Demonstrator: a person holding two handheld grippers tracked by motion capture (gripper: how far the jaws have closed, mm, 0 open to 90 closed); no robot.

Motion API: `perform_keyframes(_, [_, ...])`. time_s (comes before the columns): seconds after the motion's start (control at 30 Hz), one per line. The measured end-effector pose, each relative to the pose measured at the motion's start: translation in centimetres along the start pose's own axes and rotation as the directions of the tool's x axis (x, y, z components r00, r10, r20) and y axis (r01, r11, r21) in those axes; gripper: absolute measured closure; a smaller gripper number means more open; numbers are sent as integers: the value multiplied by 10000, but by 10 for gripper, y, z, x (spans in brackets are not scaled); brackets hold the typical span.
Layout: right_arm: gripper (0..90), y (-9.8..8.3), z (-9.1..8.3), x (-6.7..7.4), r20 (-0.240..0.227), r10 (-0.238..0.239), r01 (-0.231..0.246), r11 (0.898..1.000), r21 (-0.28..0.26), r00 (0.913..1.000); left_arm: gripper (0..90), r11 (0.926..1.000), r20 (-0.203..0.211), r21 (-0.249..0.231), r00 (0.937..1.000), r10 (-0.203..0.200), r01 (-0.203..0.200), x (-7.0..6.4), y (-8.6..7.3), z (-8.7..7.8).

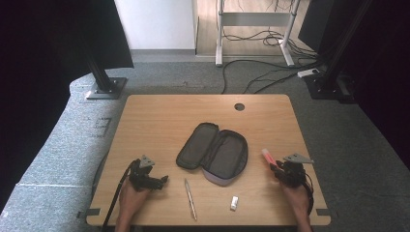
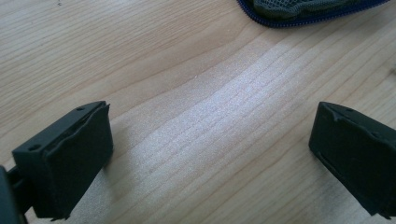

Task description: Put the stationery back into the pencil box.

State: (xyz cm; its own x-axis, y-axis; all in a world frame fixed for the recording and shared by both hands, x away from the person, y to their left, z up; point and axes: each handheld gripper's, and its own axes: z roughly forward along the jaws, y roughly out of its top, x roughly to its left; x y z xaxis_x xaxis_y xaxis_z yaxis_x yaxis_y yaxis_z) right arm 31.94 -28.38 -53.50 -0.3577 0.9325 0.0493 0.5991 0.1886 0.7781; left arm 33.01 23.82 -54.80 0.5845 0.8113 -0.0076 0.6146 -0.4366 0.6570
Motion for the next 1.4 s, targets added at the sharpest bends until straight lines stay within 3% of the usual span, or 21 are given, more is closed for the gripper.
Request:
perform_keyframes(0.83, [660, 16, -17, 12, -299, -234, 216, 9980, -598, 9993, 0, 10000, 1, -2, 10000, -1, 1, 0, 0, 0])
perform_keyframes(1.4, [660, 44, -21, 30, -699, -890, 830, 9930, -846, 9936, 0, 10000, 3, -6, 10000, -6, 6, 0, 0, 0])
